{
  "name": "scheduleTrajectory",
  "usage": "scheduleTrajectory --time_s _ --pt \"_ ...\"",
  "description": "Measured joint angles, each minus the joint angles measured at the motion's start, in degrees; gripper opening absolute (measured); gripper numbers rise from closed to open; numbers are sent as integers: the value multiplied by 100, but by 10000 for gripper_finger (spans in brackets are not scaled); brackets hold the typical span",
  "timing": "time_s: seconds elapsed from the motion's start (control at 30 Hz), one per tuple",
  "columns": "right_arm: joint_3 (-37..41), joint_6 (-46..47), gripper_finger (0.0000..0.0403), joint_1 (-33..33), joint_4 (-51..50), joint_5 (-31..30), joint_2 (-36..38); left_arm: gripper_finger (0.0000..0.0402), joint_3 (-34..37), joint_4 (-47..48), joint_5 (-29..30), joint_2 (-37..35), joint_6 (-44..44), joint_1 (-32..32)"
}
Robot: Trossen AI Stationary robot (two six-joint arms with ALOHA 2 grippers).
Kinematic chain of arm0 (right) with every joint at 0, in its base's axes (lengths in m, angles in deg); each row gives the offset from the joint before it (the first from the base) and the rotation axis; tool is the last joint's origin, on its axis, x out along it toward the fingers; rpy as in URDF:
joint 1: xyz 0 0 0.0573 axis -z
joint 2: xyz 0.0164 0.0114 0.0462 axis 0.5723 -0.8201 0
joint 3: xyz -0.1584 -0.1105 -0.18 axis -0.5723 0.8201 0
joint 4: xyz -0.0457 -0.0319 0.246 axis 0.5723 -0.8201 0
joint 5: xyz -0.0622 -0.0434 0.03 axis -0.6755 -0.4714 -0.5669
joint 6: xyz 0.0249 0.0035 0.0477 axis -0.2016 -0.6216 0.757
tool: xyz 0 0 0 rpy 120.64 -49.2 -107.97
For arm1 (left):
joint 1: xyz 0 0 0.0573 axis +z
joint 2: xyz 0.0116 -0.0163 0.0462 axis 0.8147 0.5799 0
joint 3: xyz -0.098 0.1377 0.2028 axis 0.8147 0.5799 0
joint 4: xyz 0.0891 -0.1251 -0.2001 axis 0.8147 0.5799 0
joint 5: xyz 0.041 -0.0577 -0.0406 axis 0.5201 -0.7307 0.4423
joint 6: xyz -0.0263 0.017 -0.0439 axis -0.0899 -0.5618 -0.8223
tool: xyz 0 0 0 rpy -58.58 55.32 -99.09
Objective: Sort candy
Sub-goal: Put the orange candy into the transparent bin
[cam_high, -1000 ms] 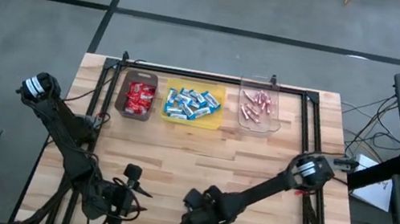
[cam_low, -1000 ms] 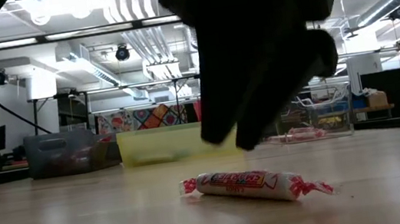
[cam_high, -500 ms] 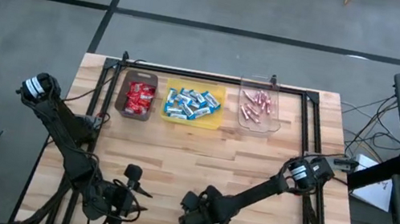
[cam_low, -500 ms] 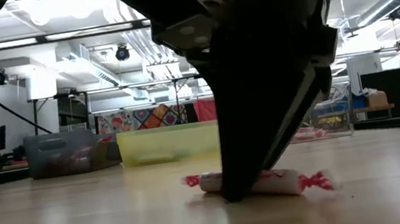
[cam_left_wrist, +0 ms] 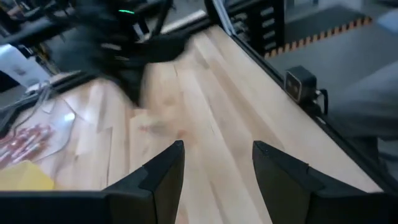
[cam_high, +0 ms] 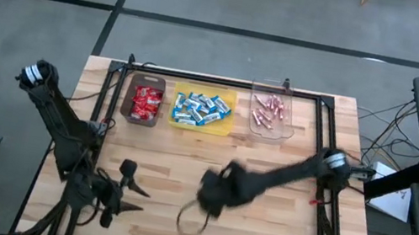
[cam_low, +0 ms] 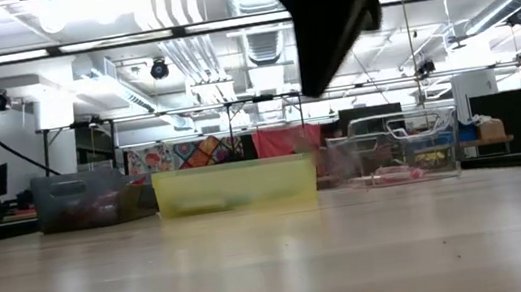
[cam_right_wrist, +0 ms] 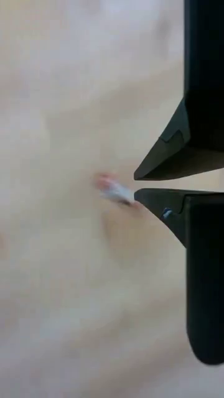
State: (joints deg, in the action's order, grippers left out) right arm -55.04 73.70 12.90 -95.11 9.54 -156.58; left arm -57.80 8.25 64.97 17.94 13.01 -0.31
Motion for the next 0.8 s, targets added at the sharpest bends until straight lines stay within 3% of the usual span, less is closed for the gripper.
scheduleTrajectory --time_s 0.2,0.27,0.33,0.43,0.53,0.67,0.8 --pt "26 -96 9 1475 -2246 -1344 1283 165 991 -1739 -81 -763 728 390" --pt "121 -308 8 2147 -2384 -1745 1617 159 1217 -2077 -238 -960 930 593" --pt "245 -700 7 2818 -2234 -1726 1868 152 1357 -2186 -338 -1154 983 772" --pt "564 -1453 7 3644 -1460 -1090 2163 143 1499 -2218 -338 -1402 913 920" --pt "965 -1891 7 4074 -625 151 2337 134 1531 -2179 -345 -1539 687 924" --pt "1319 -1811 8 3764 18 1284 2391 124 1529 -1898 -351 -1567 249 905" --pt "1504 -1230 8 3052 440 1567 2248 116 1321 -1178 -273 -1574 -42 907"
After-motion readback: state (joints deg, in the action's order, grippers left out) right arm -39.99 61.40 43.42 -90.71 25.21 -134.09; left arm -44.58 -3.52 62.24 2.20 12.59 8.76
